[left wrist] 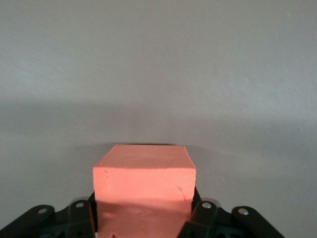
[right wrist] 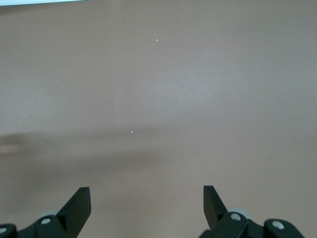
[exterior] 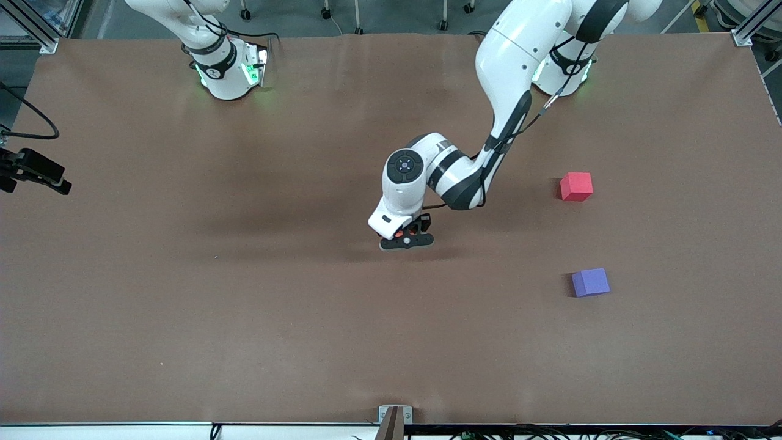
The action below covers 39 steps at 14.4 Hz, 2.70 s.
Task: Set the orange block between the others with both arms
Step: 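Carry the orange cube with the left gripper toward the red cube, then lower the orange cube between the red and purple cubes, left gripper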
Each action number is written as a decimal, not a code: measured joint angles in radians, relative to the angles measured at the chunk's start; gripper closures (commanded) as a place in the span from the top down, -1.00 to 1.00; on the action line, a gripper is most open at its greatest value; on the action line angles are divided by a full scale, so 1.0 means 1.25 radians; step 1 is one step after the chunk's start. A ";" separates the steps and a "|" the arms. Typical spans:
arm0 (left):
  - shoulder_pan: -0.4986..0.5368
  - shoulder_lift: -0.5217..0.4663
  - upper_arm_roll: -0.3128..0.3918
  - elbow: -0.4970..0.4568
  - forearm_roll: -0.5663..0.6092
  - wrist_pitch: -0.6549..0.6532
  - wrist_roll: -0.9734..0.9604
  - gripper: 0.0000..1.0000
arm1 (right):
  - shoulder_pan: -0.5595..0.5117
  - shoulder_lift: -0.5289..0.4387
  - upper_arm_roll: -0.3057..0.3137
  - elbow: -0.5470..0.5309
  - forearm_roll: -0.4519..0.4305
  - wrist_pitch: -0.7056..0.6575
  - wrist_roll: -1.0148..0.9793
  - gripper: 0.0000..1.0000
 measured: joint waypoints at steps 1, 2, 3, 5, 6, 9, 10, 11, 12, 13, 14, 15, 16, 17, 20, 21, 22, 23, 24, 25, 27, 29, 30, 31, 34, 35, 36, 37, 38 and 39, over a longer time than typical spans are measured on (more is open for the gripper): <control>0.022 -0.023 0.002 0.005 0.000 -0.036 -0.001 -0.59 | 0.000 -0.003 0.000 -0.002 0.000 -0.004 0.000 1.00; 0.046 -0.050 0.003 0.006 0.001 -0.075 0.000 -0.60 | 0.000 -0.004 0.000 -0.003 -0.001 -0.004 0.000 1.00; 0.071 -0.080 0.003 0.005 0.001 -0.111 0.003 -0.61 | 0.000 -0.004 -0.001 -0.004 -0.002 -0.004 0.000 1.00; 0.124 -0.147 0.002 -0.015 0.002 -0.154 0.021 -0.61 | -0.001 -0.004 -0.001 -0.005 -0.003 -0.005 0.000 1.00; 0.149 -0.180 0.002 -0.040 0.002 -0.163 0.038 -0.61 | -0.001 -0.004 -0.001 -0.005 -0.003 -0.005 0.000 1.00; 0.214 -0.265 -0.001 -0.141 0.002 -0.167 0.085 -0.61 | 0.000 -0.004 -0.001 -0.005 -0.003 -0.005 0.000 1.00; 0.233 -0.288 -0.002 -0.173 0.002 -0.167 0.096 -0.61 | 0.000 -0.004 0.000 -0.005 -0.003 -0.005 0.000 1.00; 0.254 -0.310 -0.004 -0.206 0.002 -0.167 0.115 -0.61 | 0.000 -0.004 0.000 -0.005 -0.003 -0.005 0.000 1.00; 0.276 -0.332 -0.005 -0.238 0.002 -0.167 0.140 -0.61 | 0.000 -0.004 0.000 -0.005 -0.003 -0.004 0.000 1.00; 0.298 -0.352 -0.005 -0.271 0.002 -0.166 0.164 -0.61 | 0.000 -0.004 0.000 -0.005 -0.003 -0.004 0.000 1.00; 0.324 -0.373 -0.006 -0.304 0.002 -0.164 0.194 -0.61 | 0.000 -0.004 0.000 -0.004 -0.003 -0.004 0.000 1.00; 0.350 -0.392 -0.006 -0.337 0.001 -0.155 0.228 -0.61 | 0.000 -0.004 0.000 -0.003 -0.003 -0.003 0.000 1.00; 0.377 -0.409 -0.006 -0.371 0.001 -0.136 0.263 -0.61 | 0.000 -0.004 0.000 -0.003 -0.003 -0.001 0.000 1.00; 0.407 -0.426 -0.007 -0.408 0.001 -0.106 0.298 -0.61 | 0.000 -0.004 0.000 -0.003 -0.003 0.000 0.000 1.00; 0.485 -0.450 -0.007 -0.515 0.001 -0.004 0.389 -0.61 | 0.004 -0.004 0.002 -0.002 -0.003 0.002 -0.001 1.00; 0.504 -0.450 -0.007 -0.546 0.001 0.040 0.412 -0.61 | 0.006 -0.004 0.002 -0.002 -0.003 0.002 -0.001 1.00; 0.520 -0.447 -0.008 -0.573 0.001 0.082 0.431 -0.61 | 0.009 -0.004 0.003 -0.002 -0.003 0.002 -0.001 1.00; 0.532 -0.441 -0.008 -0.594 0.001 0.116 0.445 -0.61 | 0.012 -0.004 0.003 -0.001 -0.003 0.002 -0.001 1.00; 0.538 -0.431 -0.008 -0.606 0.001 0.143 0.455 -0.61 | 0.013 -0.004 0.003 -0.001 -0.003 0.003 -0.001 1.00; 0.540 -0.419 -0.008 -0.611 0.001 0.167 0.465 -0.61 | 0.013 -0.004 0.003 -0.001 -0.003 0.003 -0.001 1.00; 0.541 -0.386 -0.008 -0.615 0.001 0.215 0.477 -0.61 | 0.013 -0.004 0.003 -0.001 -0.003 0.003 -0.001 1.00; 0.543 -0.352 -0.008 -0.616 0.001 0.241 0.487 -0.61 | 0.013 -0.004 0.003 -0.001 -0.003 0.003 -0.001 1.00; 0.544 -0.340 -0.008 -0.616 0.001 0.248 0.493 -0.61 | 0.014 -0.004 0.003 -0.001 -0.003 0.003 -0.001 1.00; 0.546 -0.332 -0.008 -0.618 0.001 0.255 0.496 -0.61 | 0.015 -0.004 0.004 -0.001 -0.003 0.003 -0.001 1.00; 0.559 -0.324 -0.009 -0.621 0.001 0.265 0.511 -0.61 | 0.019 -0.004 0.004 -0.001 -0.003 0.003 -0.001 1.00; 0.563 -0.324 -0.009 -0.621 0.001 0.267 0.515 -0.61 | 0.020 -0.004 0.004 -0.001 -0.003 0.004 -0.001 1.00; 0.564 -0.324 -0.009 -0.623 0.001 0.271 0.518 -0.61 | 0.020 -0.004 0.004 -0.001 -0.003 0.005 -0.001 1.00; 0.565 -0.324 -0.010 -0.626 0.001 0.276 0.522 -0.61 | 0.020 -0.004 0.004 -0.001 -0.003 0.006 -0.001 1.00; 0.566 -0.324 -0.010 -0.628 0.001 0.280 0.524 -0.61 | 0.021 -0.004 0.004 -0.001 -0.003 0.006 -0.001 1.00; 0.567 -0.326 -0.010 -0.632 0.001 0.288 0.524 -0.61 | 0.022 -0.004 0.004 -0.001 -0.003 0.006 -0.001 1.00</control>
